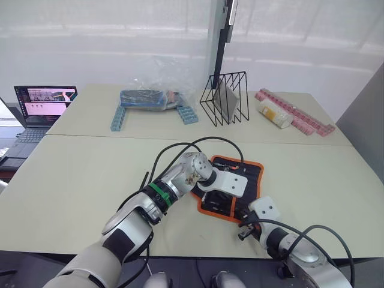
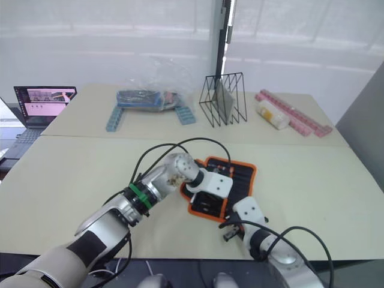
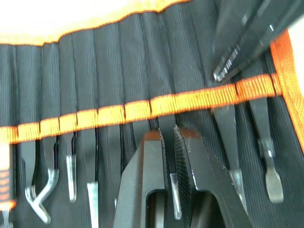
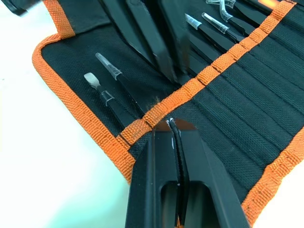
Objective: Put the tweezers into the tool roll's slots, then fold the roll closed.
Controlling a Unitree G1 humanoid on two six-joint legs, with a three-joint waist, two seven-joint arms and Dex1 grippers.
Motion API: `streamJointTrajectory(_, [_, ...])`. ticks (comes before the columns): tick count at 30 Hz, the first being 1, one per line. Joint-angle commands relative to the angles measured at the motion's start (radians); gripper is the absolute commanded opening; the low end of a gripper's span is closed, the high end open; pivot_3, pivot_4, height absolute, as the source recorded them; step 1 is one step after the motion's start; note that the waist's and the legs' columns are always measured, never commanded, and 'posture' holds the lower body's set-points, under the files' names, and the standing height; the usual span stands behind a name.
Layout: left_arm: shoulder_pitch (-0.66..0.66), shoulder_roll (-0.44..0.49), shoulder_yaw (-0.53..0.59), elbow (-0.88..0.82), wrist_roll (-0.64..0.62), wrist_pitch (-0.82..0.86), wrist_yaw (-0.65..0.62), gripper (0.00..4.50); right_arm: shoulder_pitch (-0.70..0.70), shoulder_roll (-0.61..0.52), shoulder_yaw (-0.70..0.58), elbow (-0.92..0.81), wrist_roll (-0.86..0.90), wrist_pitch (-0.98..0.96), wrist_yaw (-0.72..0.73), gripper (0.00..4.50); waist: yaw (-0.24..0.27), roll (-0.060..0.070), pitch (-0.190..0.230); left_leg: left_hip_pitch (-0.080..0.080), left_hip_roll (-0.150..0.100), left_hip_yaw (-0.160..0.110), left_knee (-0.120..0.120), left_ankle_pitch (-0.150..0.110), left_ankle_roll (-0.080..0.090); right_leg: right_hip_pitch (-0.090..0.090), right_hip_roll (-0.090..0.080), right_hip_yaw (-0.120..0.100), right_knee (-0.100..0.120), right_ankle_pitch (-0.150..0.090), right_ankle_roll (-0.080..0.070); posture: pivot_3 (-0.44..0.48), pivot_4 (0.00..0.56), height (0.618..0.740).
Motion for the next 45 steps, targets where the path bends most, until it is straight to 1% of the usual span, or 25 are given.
streamJointTrajectory(1, [-0.004,-0.025,-0.013,-0.001,0.005,-0.011,0.013,0.04,0.03,-0.005,0.046,0.044,0.0,0.054,0.014,0.0,0.001,0.0,0.0,0.0,0.0,0.0,0.0,0.0,0.0,0.0,0.0,0.0,0.0,0.0,0.0,0.0,0.15,0.725])
streamJointTrajectory(7, [-0.004,-0.003,0.004,-0.019,0.004,0.003,0.014,0.04,0.029,-0.008,0.047,0.046,-0.004,0.053,0.013,0.0,0.0,0.0,0.0,0.0,0.0,0.0,0.0,0.0,0.0,0.0,0.0,0.0,0.0,0.0,0.0,0.0,0.15,0.725])
streamJointTrajectory(8, [-0.005,0.0,0.007,-0.02,0.004,0.005,0.015,0.86,0.029,-0.008,0.047,0.047,-0.004,0.053,0.013,0.0,-0.001,0.0,0.0,0.0,0.0,0.0,0.0,0.0,0.0,0.0,0.0,0.0,0.0,0.0,0.0,0.0,0.15,0.725])
streamJointTrajectory(13, [-0.013,0.032,0.039,-0.067,-0.013,0.025,0.009,2.41,0.016,-0.013,0.054,0.058,-0.01,0.06,0.013,0.0,-0.004,0.0,0.0,0.0,0.0,0.0,0.0,0.0,0.0,-0.001,0.0,0.0,0.001,0.0,0.0,0.0,0.15,0.725])
streamJointTrajectory(19, [-0.02,0.085,0.095,-0.16,-0.05,0.079,-0.009,4.46,-0.001,-0.019,0.058,0.075,-0.015,0.062,0.021,0.0,-0.009,0.0,0.0,0.0,0.001,0.0,0.0,0.0,0.0,-0.002,0.001,0.001,0.001,0.0,0.0,0.0,0.15,0.725])
streamJointTrajectory(25, [0.021,0.193,0.209,-0.332,-0.148,0.192,-0.041,4.46,-0.02,-0.018,0.067,0.092,-0.016,0.059,0.028,0.0,-0.018,0.001,0.0,0.0,0.002,0.0,0.0,0.0,0.0,-0.002,0.002,0.001,0.003,0.0,0.0,0.0,0.15,0.725])
streamJointTrajectory(29, [0.142,0.301,0.379,-0.499,-0.257,0.353,-0.01,4.46,-0.036,-0.019,0.069,0.108,-0.019,0.053,0.034,0.0,-0.029,0.002,-0.001,0.001,0.002,0.0,0.0,0.0,0.0,-0.002,0.002,0.002,0.004,0.0,0.0,0.0,0.15,0.725])
streamJointTrajectory(31, [0.231,0.368,0.479,-0.574,-0.3,0.419,0.024,4.46,-0.046,-0.02,0.069,0.117,-0.02,0.05,0.036,0.0,-0.034,0.002,-0.001,0.002,0.003,0.0,0.0,0.0,0.0,-0.002,0.002,0.003,0.006,0.0,-0.001,0.0,0.15,0.725])
streamJointTrajectory(35, [0.423,0.487,0.611,-0.68,-0.328,0.481,0.106,4.46,-0.052,-0.024,0.066,0.125,-0.021,0.044,0.044,0.0,-0.03,0.002,0.0,0.003,0.004,0.0,0.0,0.0,0.0,-0.003,0.001,0.003,0.01,-0.002,-0.002,0.0,0.15,0.725])
streamJointTrajectory(36, [0.478,0.507,0.659,-0.713,-0.346,0.506,0.127,4.46,-0.054,-0.024,0.066,0.127,-0.022,0.043,0.047,0.0,-0.029,0.002,0.0,0.004,0.004,0.0,0.0,0.0,0.0,-0.003,0.0,0.003,0.01,-0.002,-0.002,0.0,0.15,0.725])
streamJointTrajectory(39, [0.603,0.539,0.768,-0.782,-0.401,0.548,0.17,4.46,-0.056,-0.03,0.064,0.134,-0.023,0.036,0.056,0.0,-0.025,0.0,0.0,0.004,0.004,0.0,0.0,0.0,0.0,-0.003,-0.001,0.003,0.01,-0.002,-0.001,0.0,0.15,0.725])
streamJointTrajectory(42, [0.762,0.546,0.935,-0.876,-0.48,0.617,0.212,4.46,-0.063,-0.044,0.063,0.148,-0.024,0.024,0.074,0.0,-0.023,0.0,0.0,0.004,0.004,0.0,0.0,0.0,-0.001,-0.002,-0.002,0.002,0.011,-0.002,-0.001,0.0,0.15,0.725])
streamJointTrajectory(44, [0.867,0.562,1.028,-0.924,-0.502,0.627,0.231,4.46,-0.065,-0.055,0.054,0.156,-0.023,0.018,0.086,0.0,-0.024,0.0,0.0,0.005,0.004,0.0,-0.001,0.0,-0.001,-0.002,-0.002,0.002,0.011,-0.002,-0.002,0.0,0.15,0.725])
streamJointTrajectory(45, [0.931,0.564,1.092,-0.947,-0.518,0.636,0.238,4.46,-0.066,-0.06,0.049,0.161,-0.022,0.015,0.091,0.0,-0.025,0.0,0.0,0.005,0.004,0.0,-0.001,0.0,-0.001,-0.002,-0.002,0.002,0.011,-0.002,-0.002,0.0,0.15,0.725])
